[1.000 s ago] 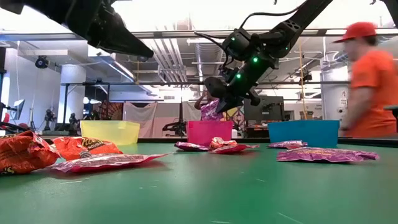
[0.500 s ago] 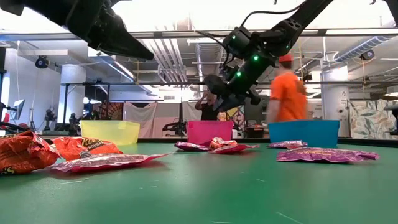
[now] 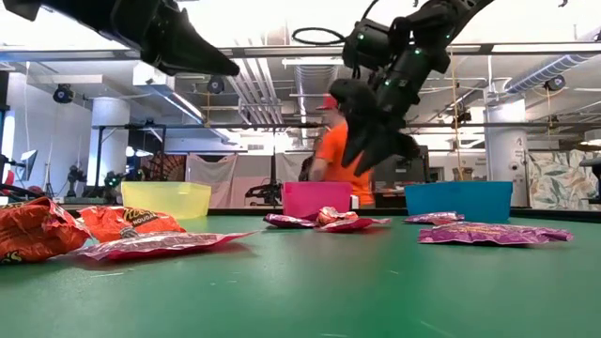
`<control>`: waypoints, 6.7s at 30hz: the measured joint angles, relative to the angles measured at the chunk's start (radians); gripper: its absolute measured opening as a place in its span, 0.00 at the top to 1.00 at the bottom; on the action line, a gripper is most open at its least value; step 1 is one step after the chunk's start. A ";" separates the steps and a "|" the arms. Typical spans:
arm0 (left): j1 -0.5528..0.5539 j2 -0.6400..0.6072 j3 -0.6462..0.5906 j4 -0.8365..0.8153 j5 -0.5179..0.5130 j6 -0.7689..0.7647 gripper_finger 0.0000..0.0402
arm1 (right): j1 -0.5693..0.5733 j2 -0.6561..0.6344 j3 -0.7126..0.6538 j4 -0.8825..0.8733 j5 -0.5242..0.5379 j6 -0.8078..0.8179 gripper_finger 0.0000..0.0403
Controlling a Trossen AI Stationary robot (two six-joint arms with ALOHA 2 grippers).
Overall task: Sort candy by brand, put in halloween buckets
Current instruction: Put the orange candy into the blue bin
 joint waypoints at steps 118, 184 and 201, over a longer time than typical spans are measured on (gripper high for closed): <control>0.001 0.008 0.000 0.007 0.000 0.008 1.00 | 0.197 0.275 0.006 0.247 0.356 -0.053 0.51; 0.001 0.008 0.000 0.000 0.001 -0.008 1.00 | -0.124 -0.176 0.011 -0.473 0.948 0.057 0.74; 0.001 0.008 0.000 0.000 0.001 -0.008 1.00 | -0.262 -0.159 0.010 -0.478 0.762 0.058 0.58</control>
